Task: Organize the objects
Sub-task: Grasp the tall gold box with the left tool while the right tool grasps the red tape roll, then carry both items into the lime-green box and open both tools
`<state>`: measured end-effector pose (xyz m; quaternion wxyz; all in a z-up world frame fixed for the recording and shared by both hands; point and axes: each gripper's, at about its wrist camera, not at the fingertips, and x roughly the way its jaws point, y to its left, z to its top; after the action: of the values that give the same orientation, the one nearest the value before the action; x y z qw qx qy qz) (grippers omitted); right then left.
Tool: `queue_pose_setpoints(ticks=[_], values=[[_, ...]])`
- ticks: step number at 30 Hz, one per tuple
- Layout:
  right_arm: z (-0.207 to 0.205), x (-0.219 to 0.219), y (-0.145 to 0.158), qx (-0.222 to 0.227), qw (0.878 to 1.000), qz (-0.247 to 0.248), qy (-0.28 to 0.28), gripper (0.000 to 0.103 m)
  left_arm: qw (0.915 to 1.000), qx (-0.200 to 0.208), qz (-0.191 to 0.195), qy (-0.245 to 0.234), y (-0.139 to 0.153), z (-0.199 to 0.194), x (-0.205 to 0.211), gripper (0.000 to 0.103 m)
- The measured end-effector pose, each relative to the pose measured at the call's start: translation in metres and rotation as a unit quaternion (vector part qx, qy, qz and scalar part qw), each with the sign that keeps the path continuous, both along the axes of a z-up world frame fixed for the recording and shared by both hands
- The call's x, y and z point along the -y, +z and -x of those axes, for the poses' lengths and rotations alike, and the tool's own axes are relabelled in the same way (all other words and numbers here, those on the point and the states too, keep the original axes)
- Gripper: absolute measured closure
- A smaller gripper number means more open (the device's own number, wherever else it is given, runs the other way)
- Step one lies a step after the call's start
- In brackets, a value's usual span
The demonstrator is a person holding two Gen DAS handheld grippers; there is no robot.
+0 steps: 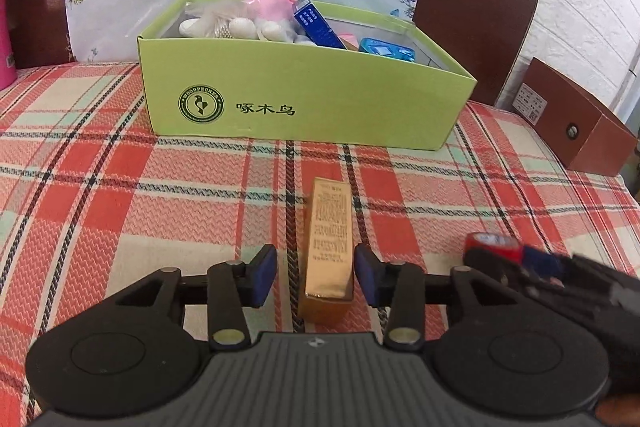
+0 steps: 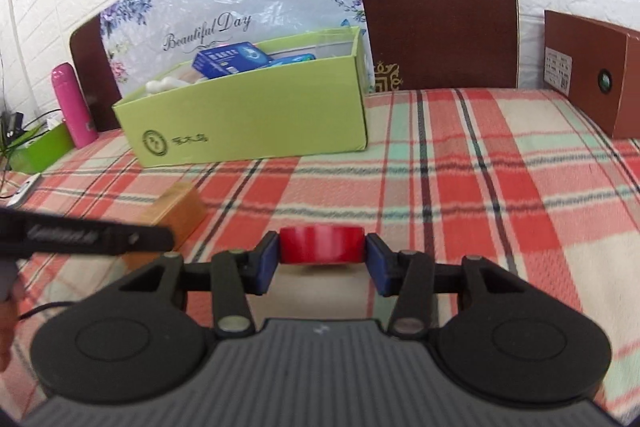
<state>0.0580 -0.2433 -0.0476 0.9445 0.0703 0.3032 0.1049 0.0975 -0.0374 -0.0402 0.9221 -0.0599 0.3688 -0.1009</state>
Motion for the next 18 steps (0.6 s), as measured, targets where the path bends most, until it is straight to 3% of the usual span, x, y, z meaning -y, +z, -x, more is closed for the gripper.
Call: queue_pose_setpoints(ticks=[8,10,18], values=[[0.015,-0.008,0.007,0.004,1.0,-0.004,0.014,0.057,0.9998,-0.003,0.004,-0.02,0.002,-0.005,0.004,0.066],[0.015,-0.01,0.01,0.009,1.0,-0.003,0.018,0.057,0.9996,-0.005,0.0,-0.028,0.002,-0.005,0.005,0.076],[0.014,-0.014,0.024,0.03,0.999,0.0,0.027,0.057,0.999,0.008,0.016,-0.042,0.02,0.002,-0.002,0.078]])
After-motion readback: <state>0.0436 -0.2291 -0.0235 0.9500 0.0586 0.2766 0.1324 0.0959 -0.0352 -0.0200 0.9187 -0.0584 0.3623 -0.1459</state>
